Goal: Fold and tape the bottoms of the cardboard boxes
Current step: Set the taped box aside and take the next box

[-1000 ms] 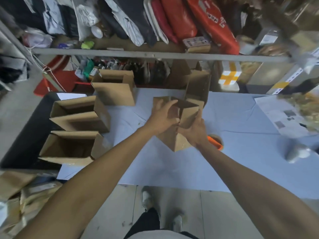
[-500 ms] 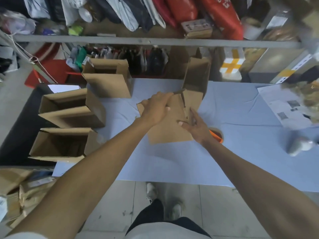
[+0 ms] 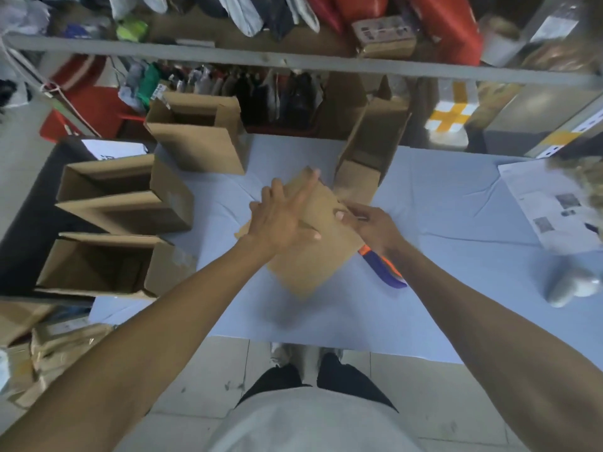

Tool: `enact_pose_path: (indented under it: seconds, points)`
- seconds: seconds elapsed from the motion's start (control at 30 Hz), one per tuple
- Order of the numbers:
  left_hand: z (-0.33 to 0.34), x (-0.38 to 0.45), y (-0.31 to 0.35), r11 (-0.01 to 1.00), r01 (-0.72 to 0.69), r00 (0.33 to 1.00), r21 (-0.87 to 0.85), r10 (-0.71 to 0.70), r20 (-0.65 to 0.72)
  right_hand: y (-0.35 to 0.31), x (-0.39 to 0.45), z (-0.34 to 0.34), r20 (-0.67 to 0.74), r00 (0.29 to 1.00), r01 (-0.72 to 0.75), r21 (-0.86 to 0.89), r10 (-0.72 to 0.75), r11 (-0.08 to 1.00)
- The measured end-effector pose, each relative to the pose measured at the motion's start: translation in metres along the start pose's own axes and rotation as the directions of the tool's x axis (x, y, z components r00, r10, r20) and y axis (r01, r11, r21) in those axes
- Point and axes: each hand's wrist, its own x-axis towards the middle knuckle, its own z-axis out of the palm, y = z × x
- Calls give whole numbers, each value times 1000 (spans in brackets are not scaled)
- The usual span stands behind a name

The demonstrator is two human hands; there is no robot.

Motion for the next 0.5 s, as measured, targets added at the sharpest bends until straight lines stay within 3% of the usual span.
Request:
enact_pose_path:
  seconds: [0.1,0.2,0.3,0.33,0.43,0.5]
  points:
    - [20,-25,-5,957,151,988,-246,-143,52,1,6,3,32,999,34,-82,-32,996]
    - [51,-37,-7,823,347,938,-449,-316,144,20,15,18,-23,999,24,-174,-28,984]
    - [78,-43,-5,702,563,826,-436,-480,294,38,11,28,0,1000,-1,-258,1,966]
    - [80,-42,-4,731,582,813,-357,-509,282,43,5,30,39,999,12,-312,0,950]
    - [75,-28,-11,931,360,930,-66,-352,109,56,-19,44,54,999,26,-545,5,838]
    - [69,-13,-18,985,170,975,-18,-166,149,60,-33,53,78,995,98,-656,-62,749]
